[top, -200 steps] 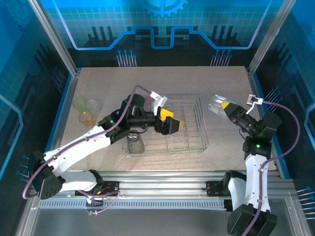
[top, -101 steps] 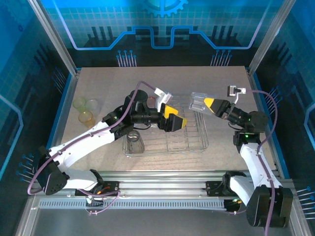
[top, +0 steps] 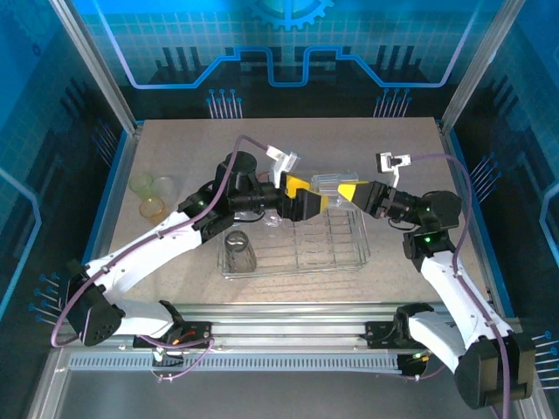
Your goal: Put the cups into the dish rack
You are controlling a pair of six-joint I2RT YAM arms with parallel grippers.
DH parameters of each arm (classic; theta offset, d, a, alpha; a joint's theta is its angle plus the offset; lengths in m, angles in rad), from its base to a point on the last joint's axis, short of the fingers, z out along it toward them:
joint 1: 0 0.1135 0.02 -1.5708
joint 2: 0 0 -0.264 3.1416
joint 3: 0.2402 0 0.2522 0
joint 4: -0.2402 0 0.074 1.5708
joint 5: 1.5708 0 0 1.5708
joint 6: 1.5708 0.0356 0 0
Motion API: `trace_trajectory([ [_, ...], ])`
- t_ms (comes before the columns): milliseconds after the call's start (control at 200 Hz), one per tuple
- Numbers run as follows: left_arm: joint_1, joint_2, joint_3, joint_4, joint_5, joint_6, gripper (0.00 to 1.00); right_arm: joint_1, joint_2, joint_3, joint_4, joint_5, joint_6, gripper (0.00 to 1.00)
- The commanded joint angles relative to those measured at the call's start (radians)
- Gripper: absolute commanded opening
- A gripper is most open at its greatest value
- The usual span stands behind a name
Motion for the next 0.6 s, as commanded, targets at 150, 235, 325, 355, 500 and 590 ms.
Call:
trace_trajectory([
  [150, 0.015, -0.005, -0.012, 0.101, 0.002, -0.072, 0.96, 0.064, 0.004, 0.058, -0.01, 0.043, -0.059, 0.0],
  [235, 0.017, -0.004, -0.022, 0.123, 0.016, -0.086, 0.93, 0.075, 0.011, 0.06, -0.01, 0.054, -0.067, 0.0],
  [325, 0.017, -0.007, -0.034, 0.14, 0.018, -0.103, 0.89, 0.084, 0.019, 0.061, -0.006, 0.06, -0.066, 0.0],
  [355, 0.018, -0.007, -0.041, 0.153, 0.025, -0.11, 0.88, 0.088, 0.019, 0.061, -0.003, 0.062, -0.066, 0.0],
  [500, 0.019, -0.007, -0.068, 0.217, 0.06, -0.144, 0.75, 0.091, 0.02, 0.06, -0.01, 0.076, -0.072, 0.0],
  [590, 0.02, -0.007, -0.077, 0.24, 0.072, -0.158, 0.67, 0.094, 0.024, 0.06, -0.012, 0.079, -0.07, 0.0],
])
